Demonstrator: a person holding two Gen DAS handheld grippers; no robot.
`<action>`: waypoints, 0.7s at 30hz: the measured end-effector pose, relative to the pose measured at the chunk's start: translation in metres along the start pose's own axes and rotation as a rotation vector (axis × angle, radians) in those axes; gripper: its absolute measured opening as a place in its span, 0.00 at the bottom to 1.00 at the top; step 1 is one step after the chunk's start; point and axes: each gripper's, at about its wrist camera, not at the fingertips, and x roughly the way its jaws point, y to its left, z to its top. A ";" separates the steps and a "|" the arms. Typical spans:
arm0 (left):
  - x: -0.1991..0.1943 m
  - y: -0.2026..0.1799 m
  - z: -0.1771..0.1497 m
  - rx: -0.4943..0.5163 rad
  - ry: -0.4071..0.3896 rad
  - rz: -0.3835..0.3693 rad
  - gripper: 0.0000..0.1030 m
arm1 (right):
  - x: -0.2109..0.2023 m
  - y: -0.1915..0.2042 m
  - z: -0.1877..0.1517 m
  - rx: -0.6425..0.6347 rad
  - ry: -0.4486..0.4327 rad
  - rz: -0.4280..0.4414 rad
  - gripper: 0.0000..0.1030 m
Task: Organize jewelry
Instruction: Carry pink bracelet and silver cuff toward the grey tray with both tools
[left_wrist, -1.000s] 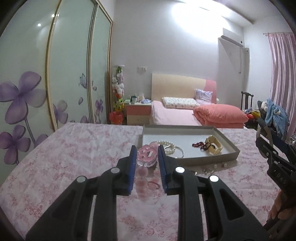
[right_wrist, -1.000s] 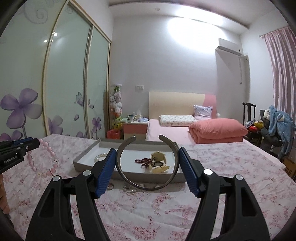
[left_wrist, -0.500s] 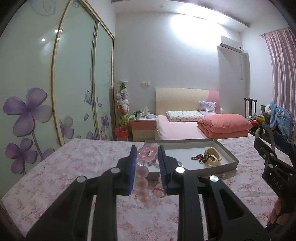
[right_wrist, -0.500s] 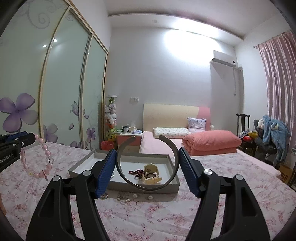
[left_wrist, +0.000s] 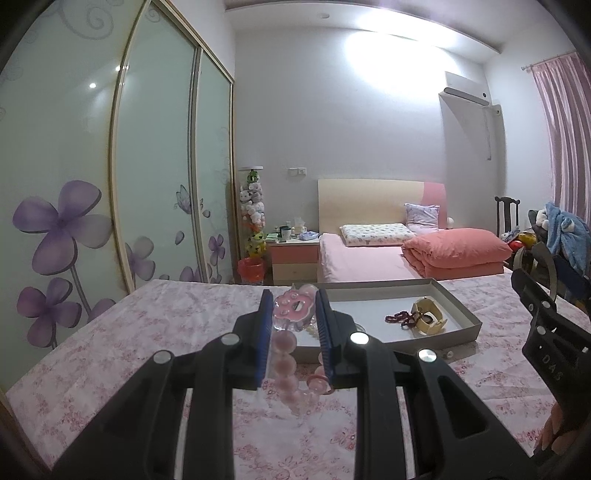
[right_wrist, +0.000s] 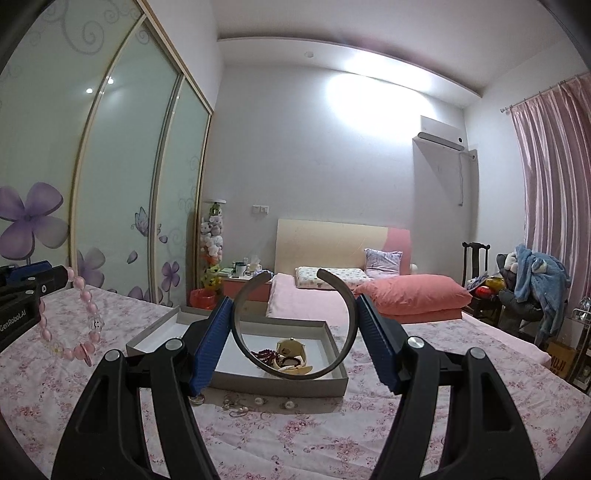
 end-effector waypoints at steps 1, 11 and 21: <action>0.000 0.000 0.000 -0.001 0.001 0.001 0.23 | 0.000 0.000 0.000 0.000 0.001 0.000 0.66; 0.005 0.002 -0.003 -0.011 0.014 0.003 0.23 | 0.000 0.000 0.000 -0.002 0.007 0.003 0.66; 0.013 -0.004 0.005 0.029 -0.018 0.010 0.23 | 0.017 -0.002 0.010 -0.016 -0.004 -0.007 0.66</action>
